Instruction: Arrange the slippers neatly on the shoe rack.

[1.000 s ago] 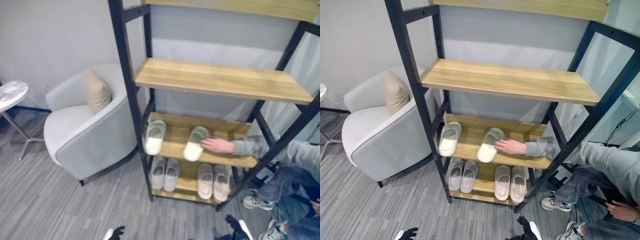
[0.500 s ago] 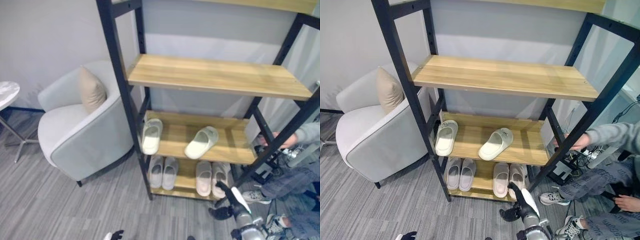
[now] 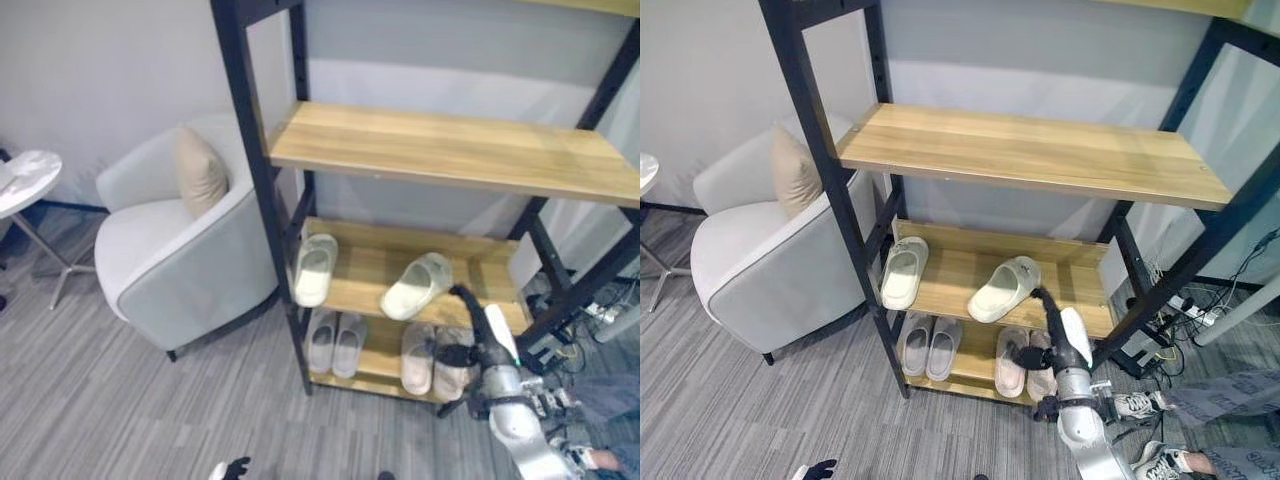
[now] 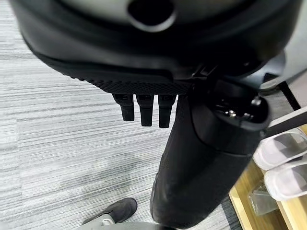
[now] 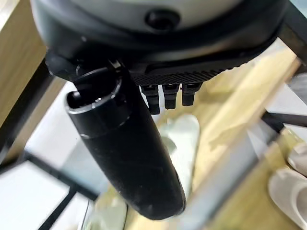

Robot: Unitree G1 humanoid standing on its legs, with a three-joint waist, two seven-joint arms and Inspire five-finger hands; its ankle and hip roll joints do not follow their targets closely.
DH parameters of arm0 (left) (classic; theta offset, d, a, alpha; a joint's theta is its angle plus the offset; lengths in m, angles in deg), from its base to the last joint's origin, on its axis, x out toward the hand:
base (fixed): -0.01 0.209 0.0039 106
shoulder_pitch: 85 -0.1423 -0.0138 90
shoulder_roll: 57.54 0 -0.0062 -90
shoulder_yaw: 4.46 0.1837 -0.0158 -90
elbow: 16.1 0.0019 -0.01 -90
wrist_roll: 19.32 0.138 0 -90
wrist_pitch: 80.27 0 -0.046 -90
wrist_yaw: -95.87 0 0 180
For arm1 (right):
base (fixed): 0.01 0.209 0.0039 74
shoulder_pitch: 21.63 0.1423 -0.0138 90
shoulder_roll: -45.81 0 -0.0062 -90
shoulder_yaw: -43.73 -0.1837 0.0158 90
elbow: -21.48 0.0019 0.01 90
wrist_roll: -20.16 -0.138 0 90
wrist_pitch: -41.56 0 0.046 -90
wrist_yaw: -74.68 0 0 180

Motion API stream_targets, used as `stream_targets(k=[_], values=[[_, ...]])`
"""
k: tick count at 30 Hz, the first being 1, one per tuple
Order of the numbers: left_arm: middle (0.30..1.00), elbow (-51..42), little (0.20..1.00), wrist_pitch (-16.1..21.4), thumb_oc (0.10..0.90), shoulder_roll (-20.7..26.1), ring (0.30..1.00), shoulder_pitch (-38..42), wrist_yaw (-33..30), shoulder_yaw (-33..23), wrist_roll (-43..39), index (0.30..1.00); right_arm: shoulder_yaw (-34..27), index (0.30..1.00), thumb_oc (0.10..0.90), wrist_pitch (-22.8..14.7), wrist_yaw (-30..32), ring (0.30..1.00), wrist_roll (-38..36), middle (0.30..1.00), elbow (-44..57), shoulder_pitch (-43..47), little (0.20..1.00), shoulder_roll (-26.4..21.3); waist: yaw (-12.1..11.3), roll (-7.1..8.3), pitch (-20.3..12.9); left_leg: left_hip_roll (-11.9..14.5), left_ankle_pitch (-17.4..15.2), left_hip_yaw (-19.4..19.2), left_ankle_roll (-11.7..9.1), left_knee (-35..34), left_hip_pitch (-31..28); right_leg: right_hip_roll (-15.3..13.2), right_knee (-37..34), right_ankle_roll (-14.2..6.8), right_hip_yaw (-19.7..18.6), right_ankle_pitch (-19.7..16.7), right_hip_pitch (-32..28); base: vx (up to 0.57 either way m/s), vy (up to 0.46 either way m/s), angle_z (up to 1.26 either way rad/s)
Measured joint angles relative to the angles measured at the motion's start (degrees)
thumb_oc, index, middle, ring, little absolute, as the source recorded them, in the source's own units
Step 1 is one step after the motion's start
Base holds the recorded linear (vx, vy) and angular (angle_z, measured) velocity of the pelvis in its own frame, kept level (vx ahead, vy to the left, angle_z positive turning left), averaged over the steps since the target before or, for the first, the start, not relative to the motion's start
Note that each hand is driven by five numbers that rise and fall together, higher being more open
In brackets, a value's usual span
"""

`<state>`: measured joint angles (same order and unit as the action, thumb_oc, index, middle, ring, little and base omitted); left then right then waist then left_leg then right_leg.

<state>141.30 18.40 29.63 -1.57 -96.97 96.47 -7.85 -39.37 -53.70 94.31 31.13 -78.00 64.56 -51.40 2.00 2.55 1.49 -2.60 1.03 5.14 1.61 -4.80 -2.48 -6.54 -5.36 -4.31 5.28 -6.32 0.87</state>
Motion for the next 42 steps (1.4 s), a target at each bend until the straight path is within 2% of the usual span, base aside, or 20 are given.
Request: stream_targets(k=[4,10,14,20,23,28,32,33,34,35,36,38,39,40,42], values=[[0.900,-0.1,0.900,0.0,0.800,0.0,0.900,0.2,-0.2,0.1,-0.2,0.900,-2.4,0.900,0.800,2.0,3.0,0.900,-0.9,0.900,-3.1,5.0,0.900,-0.1,-0.8,0.00,0.2,0.0,0.4,0.2,0.0,0.2,0.7,0.0,0.3,0.0,0.5,-0.1,0.7,0.04,0.012,0.07],[0.900,-0.4,0.900,0.0,0.800,0.1,0.900,0.4,-0.2,0.3,-2.3,0.900,-3.5,0.900,0.800,1.8,7.1,0.900,-6.8,0.900,-8.3,13.1,0.900,-0.1,-1.4,-0.06,1.3,0.0,0.4,0.9,-0.1,0.2,1.4,0.0,0.2,0.0,1.5,0.1,0.8,0.05,0.016,0.06],[0.900,-0.7,0.900,0.0,0.800,0.1,0.900,1.0,-0.2,0.7,-2.6,0.900,-3.5,0.900,0.800,1.8,7.2,0.900,-13.9,0.900,-15.9,18.0,0.900,-0.3,-2.5,-0.07,1.9,0.0,0.5,1.6,-0.2,0.2,2.4,0.0,0.0,0.1,2.2,0.2,1.5,0.03,0.020,0.09],[0.900,-0.8,0.900,0.0,0.800,0.2,0.900,1.6,-0.2,1.9,-4.5,0.900,-3.2,0.900,0.800,1.8,7.2,0.900,-15.1,0.900,-19.3,22.4,0.900,-2.5,-3.0,-0.58,4.4,-0.1,0.8,1.6,-0.1,0.2,3.1,-0.1,0.4,0.1,2.2,0.0,2.4,0.01,0.014,0.01],[0.900,-1.1,0.900,0.1,0.800,0.3,0.900,2.1,-0.2,2.4,-4.7,0.900,-3.3,0.900,0.800,1.7,7.4,0.900,-19.2,0.900,-20.7,25.4,0.900,-4.5,-3.6,-0.79,5.1,-0.1,1.0,1.8,-0.1,0.2,4.1,-0.1,0.4,0.1,2.4,-0.1,3.4,0.03,0.037,0.03],[0.900,-1.2,0.900,0.1,0.800,0.6,0.900,2.9,-0.2,2.5,-6.7,0.900,-3.3,0.900,0.800,1.4,7.6,0.900,-20.7,0.900,-22.9,28.5,0.900,-5.0,-3.9,-0.54,6.4,-0.3,1.1,2.2,-0.1,0.2,4.7,-0.1,0.4,0.1,2.8,-0.1,3.8,0.02,0.026,0.03],[0.900,-1.0,0.900,0.1,0.800,1.2,0.900,3.0,-0.2,2.4,-6.8,0.900,-3.2,0.900,0.800,1.3,7.7,0.900,-22.4,0.900,-25.5,30.4,0.900,-5.1,-4.0,0.43,7.3,-0.4,1.2,2.3,0.0,0.2,5.7,-0.2,0.4,0.1,3.0,-0.1,4.7,0.00,0.013,0.02],[0.900,-0.7,0.900,0.1,0.800,1.3,0.900,3.1,-0.2,2.4,-6.8,0.900,-3.2,0.735,0.690,1.3,7.7,0.735,-22.5,0.735,-25.5,30.5,0.735,-5.1,-4.0,0.59,7.4,-0.4,1.2,2.4,0.0,0.2,5.7,-0.2,0.4,0.1,3.1,-0.1,4.7,0.00,0.000,0.00],[0.900,-0.6,0.900,0.1,0.800,1.3,0.900,3.1,-0.2,2.5,-6.8,0.900,-3.2,0.684,0.656,1.3,7.7,0.684,-22.5,0.684,-25.6,30.5,0.684,-5.1,-4.0,0.68,7.5,-0.5,1.2,2.5,0.0,0.2,5.8,-0.2,0.4,0.1,3.1,-0.1,4.7,0.00,0.010,0.04],[0.900,-0.5,0.900,0.1,0.800,1.3,0.900,3.2,-0.2,2.4,-6.8,0.900,-3.2,0.585,0.590,1.3,7.7,0.585,-22.6,0.585,-25.6,30.6,0.585,-5.1,-4.0,0.78,7.5,-0.5,1.2,2.6,0.0,0.2,5.9,-0.2,0.4,0.1,3.3,-0.1,4.8,0.00,0.008,0.05],[0.900,-0.5,0.900,0.1,0.800,1.3,0.900,3.3,-0.2,2.4,-6.8,0.900,-3.2,0.585,0.590,1.3,7.6,0.585,-22.8,0.585,-25.6,30.7,0.585,-5.1,-4.0,0.80,7.6,-0.5,1.2,2.8,0.0,0.3,5.9,-0.2,0.4,0.1,3.3,-0.1,4.8,0.00,0.005,0.08],[0.900,-0.7,0.900,0.1,0.800,1.3,0.900,3.3,-0.2,2.5,-6.8,0.900,-3.0,0.441,0.494,1.3,7.3,0.441,-22.9,0.441,-25.9,30.8,0.441,-5.1,-4.2,0.86,7.6,-0.5,1.2,3.0,0.0,0.2,6.0,-0.2,0.4,0.1,3.3,-0.1,4.8,-0.01,0.018,0.04],[0.900,-0.7,0.900,0.1,0.800,1.4,0.900,3.4,-0.2,2.5,-6.8,0.900,-2.8,0.331,0.420,1.3,7.1,0.331,-22.9,0.331,-26.2,31.0,0.331,-5.1,-4.3,0.90,7.6,-0.5,1.2,3.0,0.0,0.3,6.1,-0.2,0.4,0.1,3.3,-0.1,4.9,0.00,0.000,0.00],[0.900,-0.7,0.900,0.1,0.800,1.4,0.900,3.4,-0.2,2.5,-6.8,0.900,-2.0,0.300,0.400,1.3,7.2,0.300,-22.9,0.300,-27.0,31.4,0.300,-5.1,-4.7,1.02,7.9,-0.5,1.3,2.9,-0.1,0.3,6.4,-0.2,0.4,0.1,3.3,-0.1,5.2,-0.04,0.044,-0.02],[0.900,-1.2,0.900,0.1,0.800,1.5,0.900,3.4,-0.2,2.5,-6.9,0.900,-2.1,0.300,0.400,0.3,7.5,0.300,-22.9,0.300,-27.0,31.8,0.300,-5.6,-4.9,1.32,8.6,-0.5,1.3,2.9,-0.1,0.3,6.4,-0.2,0.4,0.2,3.3,-0.1,5.2,-0.04,0.034,-0.01]])
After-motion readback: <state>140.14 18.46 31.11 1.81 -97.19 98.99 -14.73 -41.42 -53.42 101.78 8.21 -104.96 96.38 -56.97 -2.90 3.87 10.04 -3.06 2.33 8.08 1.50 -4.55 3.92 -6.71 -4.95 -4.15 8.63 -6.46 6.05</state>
